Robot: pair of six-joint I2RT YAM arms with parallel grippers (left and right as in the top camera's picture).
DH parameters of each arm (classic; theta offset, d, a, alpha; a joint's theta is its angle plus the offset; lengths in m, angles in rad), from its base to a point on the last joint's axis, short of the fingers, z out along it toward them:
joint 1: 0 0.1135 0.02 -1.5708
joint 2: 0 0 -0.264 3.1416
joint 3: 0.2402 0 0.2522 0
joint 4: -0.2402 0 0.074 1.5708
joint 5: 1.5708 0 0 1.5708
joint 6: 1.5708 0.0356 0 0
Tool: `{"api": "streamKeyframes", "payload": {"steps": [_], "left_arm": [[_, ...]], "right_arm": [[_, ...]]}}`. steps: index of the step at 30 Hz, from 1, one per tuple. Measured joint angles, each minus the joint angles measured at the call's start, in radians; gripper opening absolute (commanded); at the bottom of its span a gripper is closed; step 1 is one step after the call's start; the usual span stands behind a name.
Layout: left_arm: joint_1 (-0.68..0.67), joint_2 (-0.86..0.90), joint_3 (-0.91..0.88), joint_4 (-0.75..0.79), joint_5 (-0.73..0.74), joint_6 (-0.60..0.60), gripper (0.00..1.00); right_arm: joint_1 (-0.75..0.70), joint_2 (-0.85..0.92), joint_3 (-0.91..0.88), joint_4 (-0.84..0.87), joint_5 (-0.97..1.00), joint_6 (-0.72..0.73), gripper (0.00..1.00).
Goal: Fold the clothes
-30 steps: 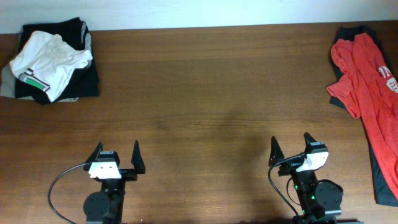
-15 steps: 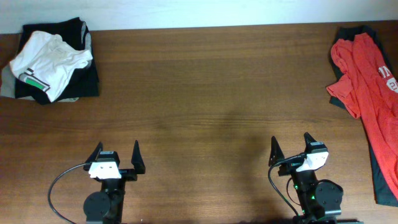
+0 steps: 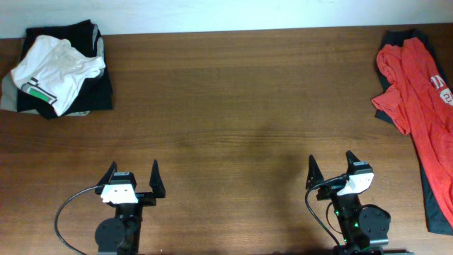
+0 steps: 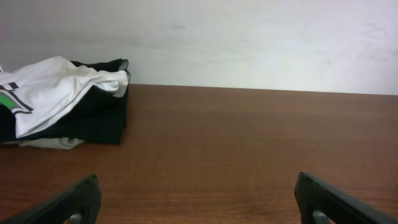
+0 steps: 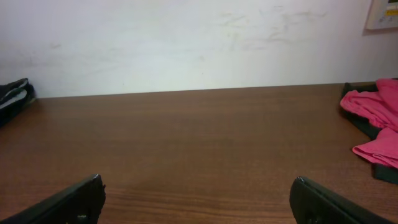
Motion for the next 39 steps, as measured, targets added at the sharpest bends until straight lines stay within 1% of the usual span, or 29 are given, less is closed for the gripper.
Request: {"api": "streamKeyframes", "payload": {"steps": [35, 37, 39], "left_arm": [[0.000, 0.000, 0.000, 0.000, 0.000, 0.000, 0.99], [0.000, 0.000, 0.000, 0.000, 0.000, 0.000, 0.99], [0.000, 0.000, 0.000, 0.000, 0.000, 0.000, 0.99]], "right_arm": [[0.000, 0.000, 0.000, 0.000, 0.000, 0.000, 0.99], [0.000, 0.001, 0.000, 0.068, -0.058, 0.068, 0.99], [0.000, 0.000, 0.000, 0.084, -0.177, 0.180, 0.99]]}}
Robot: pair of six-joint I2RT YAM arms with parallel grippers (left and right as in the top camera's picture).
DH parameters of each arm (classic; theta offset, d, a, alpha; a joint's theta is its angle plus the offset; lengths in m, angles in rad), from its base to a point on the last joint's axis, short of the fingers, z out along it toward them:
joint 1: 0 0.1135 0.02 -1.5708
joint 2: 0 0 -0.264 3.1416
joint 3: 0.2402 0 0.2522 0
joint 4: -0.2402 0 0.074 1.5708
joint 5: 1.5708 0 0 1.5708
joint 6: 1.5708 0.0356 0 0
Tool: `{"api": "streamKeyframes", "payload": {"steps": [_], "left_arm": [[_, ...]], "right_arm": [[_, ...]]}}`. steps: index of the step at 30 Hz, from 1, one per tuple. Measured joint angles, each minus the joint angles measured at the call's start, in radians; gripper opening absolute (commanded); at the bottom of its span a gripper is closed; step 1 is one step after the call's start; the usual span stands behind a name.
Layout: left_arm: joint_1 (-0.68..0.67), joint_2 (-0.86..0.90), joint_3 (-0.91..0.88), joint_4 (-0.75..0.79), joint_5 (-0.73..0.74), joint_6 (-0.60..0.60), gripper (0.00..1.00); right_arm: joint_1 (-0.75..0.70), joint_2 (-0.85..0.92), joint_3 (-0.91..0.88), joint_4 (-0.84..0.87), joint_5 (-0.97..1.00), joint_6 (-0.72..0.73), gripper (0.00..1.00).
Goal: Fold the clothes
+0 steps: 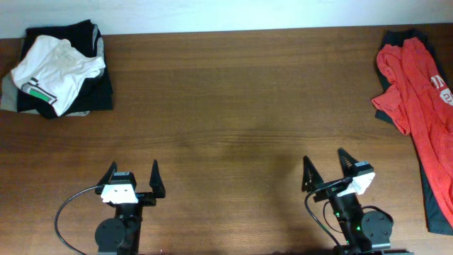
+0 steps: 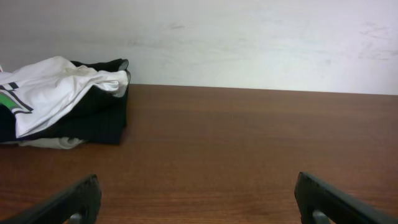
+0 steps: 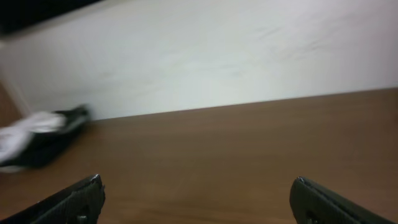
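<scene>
A red T-shirt lies crumpled over a dark garment along the table's right edge. At the far left corner a pile of clothes rests, a white shirt on top of black ones, also seen from the left wrist as the pile and blurred from the right wrist as the pile. My left gripper stands open near the front edge with nothing between its fingers. My right gripper is open too, turned toward the left, far from the red shirt.
The brown wooden table runs up to a white wall at the back. A black cable loops beside the left arm's base.
My right gripper has swung to the left; its wrist view now shows the far left pile instead of the red shirt. The left gripper and the clothes have not moved.
</scene>
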Motion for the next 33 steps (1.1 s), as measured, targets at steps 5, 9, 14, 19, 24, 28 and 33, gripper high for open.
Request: {"api": "streamKeyframes", "payload": {"steps": [5, 9, 14, 19, 24, 28, 33], "left_arm": [[0.000, 0.000, 0.000, 0.000, 0.000, 0.000, 0.99], [0.000, 0.000, 0.000, -0.001, 0.000, 0.000, 0.99], [0.000, -0.002, 0.000, 0.001, -0.001, 0.000, 0.99], [0.002, -0.001, 0.000, 0.000, -0.004, 0.000, 0.99], [0.002, -0.002, 0.000, 0.000, -0.004, 0.000, 0.99], [0.002, -0.002, 0.000, 0.000, -0.004, 0.000, 0.99], [0.002, -0.002, 0.000, 0.000, -0.004, 0.000, 0.99]], "right_arm": [[0.000, 0.002, 0.001, 0.224, -0.171, 0.159, 0.99], [0.000, 0.081, 0.124, 0.128, 0.008, 0.093, 0.99], [-0.015, 0.660, 0.608, -0.010, 0.234, -0.053, 0.99], [-0.146, 1.346, 1.156, -0.360, 0.293, -0.102, 0.99], [-0.329, 1.649, 1.393, -0.431, 0.377, -0.206, 0.99], [-0.516, 1.838, 1.424, -0.446, 0.451, -0.258, 0.99], [-0.688, 1.936, 1.424, -0.410, 0.473, -0.311, 0.89]]}}
